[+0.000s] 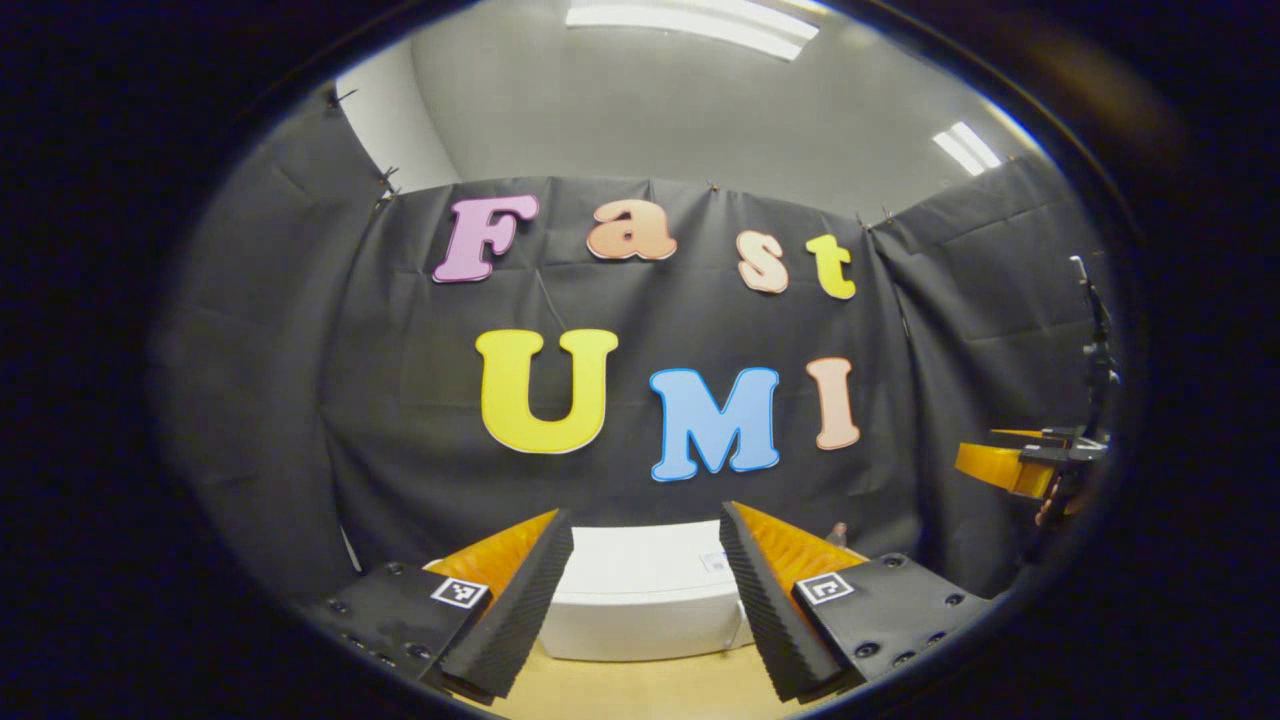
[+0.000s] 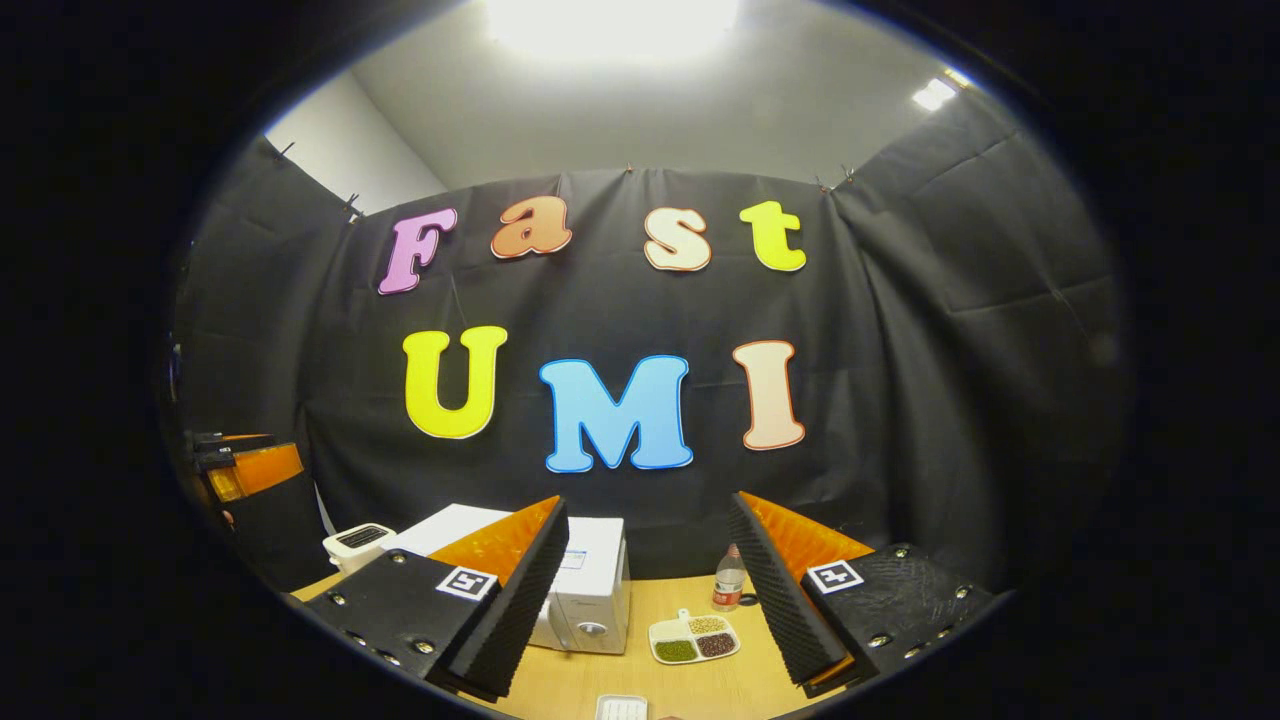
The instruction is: Open the microwave oven with the left hand, put the food in, and close the microwave oven.
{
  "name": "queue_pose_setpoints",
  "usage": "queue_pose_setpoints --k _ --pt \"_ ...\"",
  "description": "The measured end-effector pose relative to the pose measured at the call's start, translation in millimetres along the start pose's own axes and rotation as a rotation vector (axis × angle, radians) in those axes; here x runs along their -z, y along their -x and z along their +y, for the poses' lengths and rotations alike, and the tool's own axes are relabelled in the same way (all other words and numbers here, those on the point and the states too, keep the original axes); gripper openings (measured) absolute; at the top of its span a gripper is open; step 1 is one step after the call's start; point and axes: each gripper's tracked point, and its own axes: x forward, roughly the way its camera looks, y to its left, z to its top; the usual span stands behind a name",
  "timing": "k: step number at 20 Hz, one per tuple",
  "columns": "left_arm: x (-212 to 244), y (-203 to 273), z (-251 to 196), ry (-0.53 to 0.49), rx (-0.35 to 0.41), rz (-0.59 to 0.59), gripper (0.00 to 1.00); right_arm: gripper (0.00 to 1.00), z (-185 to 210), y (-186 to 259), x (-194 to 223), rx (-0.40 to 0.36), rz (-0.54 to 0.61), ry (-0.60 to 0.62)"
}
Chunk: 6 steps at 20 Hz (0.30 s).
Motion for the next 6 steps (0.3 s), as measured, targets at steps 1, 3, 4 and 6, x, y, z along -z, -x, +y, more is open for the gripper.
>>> queue_pose_setpoints --k 1,3,4,6 --pt "-1 3 2 0.005 0.009 -0.007 0.98 0.97 6 2 -3 -0.006 -0.002 0.003" --pt "-4 5 5 0.017 0.024 -0.019 0.96 0.97 15 4 -3 -0.010 0.002 0.023" --pt "-5 6 5 0.019 0.031 -0.022 0.96 0.97 19 6 -4 -0.012 0.004 0.026" --pt "-10 8 4 0.024 0.041 -0.035 0.97 0.97 23 9 -9 -0.011 -0.001 0.030"
